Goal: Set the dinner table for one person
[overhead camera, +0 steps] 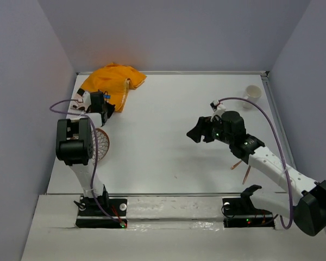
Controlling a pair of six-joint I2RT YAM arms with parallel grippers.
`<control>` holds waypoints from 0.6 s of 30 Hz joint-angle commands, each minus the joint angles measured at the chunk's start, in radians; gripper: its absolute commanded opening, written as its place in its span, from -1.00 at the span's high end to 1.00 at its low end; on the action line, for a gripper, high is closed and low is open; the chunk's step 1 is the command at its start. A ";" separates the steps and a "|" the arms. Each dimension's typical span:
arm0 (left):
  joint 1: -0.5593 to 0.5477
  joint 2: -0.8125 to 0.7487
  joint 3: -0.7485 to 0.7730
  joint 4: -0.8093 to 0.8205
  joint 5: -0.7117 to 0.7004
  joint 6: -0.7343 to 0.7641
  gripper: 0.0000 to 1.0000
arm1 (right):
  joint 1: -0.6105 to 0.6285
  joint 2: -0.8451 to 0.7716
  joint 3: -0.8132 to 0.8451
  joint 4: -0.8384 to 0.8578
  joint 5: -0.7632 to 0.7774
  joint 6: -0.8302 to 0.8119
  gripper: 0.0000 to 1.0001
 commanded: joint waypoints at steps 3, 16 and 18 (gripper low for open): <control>-0.236 -0.137 0.156 0.102 0.145 -0.023 1.00 | 0.010 0.060 0.033 0.079 0.188 -0.019 -0.49; -0.449 -0.299 0.000 0.333 0.190 -0.217 1.00 | -0.090 0.283 0.137 0.150 0.365 0.099 -0.54; -0.449 -0.357 -0.072 0.378 0.160 -0.235 1.00 | -0.147 0.356 0.145 0.197 0.345 0.150 -0.46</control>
